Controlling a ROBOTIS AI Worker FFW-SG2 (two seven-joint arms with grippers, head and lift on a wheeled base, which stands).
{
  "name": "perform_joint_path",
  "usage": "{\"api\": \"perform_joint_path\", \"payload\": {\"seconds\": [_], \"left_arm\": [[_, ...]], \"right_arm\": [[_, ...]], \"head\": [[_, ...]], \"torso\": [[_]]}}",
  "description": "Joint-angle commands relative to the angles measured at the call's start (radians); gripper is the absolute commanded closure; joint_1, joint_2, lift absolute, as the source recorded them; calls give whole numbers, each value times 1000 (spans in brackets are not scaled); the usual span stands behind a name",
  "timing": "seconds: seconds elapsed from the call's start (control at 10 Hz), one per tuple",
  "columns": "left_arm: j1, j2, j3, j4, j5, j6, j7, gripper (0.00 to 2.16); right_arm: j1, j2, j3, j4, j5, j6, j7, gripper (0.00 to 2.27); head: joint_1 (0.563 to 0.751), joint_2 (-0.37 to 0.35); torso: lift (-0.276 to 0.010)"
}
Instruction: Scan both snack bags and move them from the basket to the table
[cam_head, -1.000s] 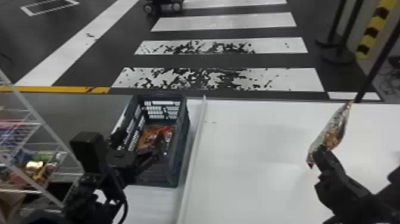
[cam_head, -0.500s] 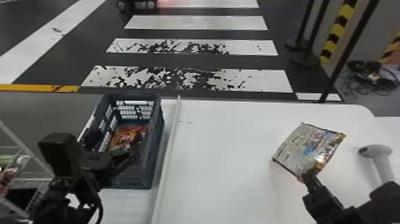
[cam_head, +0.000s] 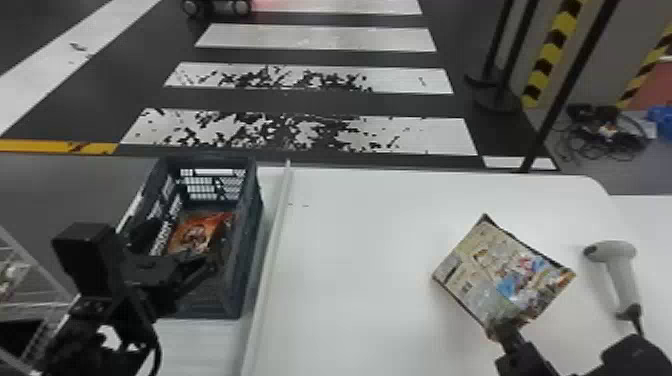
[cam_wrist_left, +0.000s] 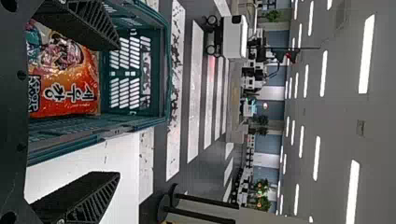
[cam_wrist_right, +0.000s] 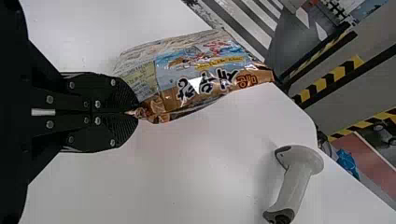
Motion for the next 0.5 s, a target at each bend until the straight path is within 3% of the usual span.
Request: {"api": "perform_joint_path", "payload": {"seconds": [0.0, 0.2, 0.3, 0.4], "left_arm": [[-7, 0, -3, 10, 0, 0, 0, 26], [-16, 0, -9, 20, 0, 0, -1, 26], [-19, 0, -14, 22, 0, 0, -1, 26], [-19, 0, -14, 22, 0, 0, -3, 26]], "right_arm": [[22, 2, 9, -9, 12, 24, -21, 2199], [60, 2, 42, -36, 45, 37, -68, 1609], [72, 2, 55, -45, 57, 37, -82, 566], [83, 2, 67, -64, 64, 52, -101, -2]], "head": [[695, 15], [695, 23], [695, 27], [695, 34]], "torso": [[-98], [-98], [-98], [-98]]}}
